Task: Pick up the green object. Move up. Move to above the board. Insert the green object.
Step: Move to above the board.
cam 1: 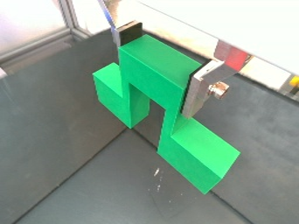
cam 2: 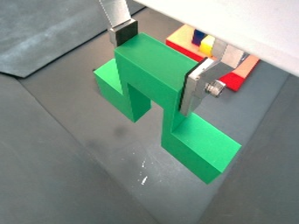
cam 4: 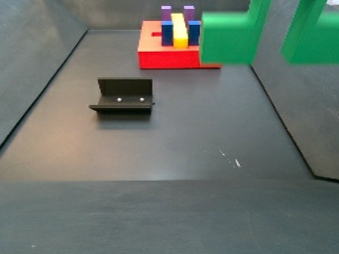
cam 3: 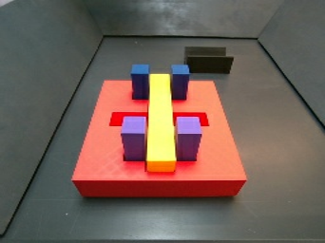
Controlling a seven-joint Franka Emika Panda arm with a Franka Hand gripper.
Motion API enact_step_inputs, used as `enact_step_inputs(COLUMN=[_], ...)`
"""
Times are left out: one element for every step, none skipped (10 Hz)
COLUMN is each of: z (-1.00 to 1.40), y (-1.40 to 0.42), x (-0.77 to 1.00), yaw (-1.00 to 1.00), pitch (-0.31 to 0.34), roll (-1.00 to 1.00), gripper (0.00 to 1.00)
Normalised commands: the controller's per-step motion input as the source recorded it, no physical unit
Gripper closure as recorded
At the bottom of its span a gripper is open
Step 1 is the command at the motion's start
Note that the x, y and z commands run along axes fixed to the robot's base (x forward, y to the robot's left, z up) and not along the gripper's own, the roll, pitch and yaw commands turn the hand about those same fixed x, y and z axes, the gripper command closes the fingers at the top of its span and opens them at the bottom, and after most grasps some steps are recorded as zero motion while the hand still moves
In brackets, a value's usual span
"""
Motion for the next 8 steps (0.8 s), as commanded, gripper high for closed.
enact_step_inputs(z=[0.25, 0.18, 0.14, 0.13, 0.13, 0.13, 0.14, 0.14], y=[0.0, 0.0, -1.4, -1.4, -1.4, -1.4, -1.4, -1.4], x=[0.04, 0.02, 0.26, 0.26, 0.26, 0.26, 0.26, 0.26], yaw=[0.0, 0.01, 0.07, 0.07, 0.04, 0.03, 0.02, 0.02], pitch=[0.071, 0.058, 0.135, 0.124, 0.088, 0.056, 0.037, 0.048], roll=[0.01, 0.01, -0.06, -0.01, -0.01, -0.04, -0.04, -0.01], gripper=[1.0, 1.0, 1.0, 1.0, 1.0, 1.0, 1.0, 1.0])
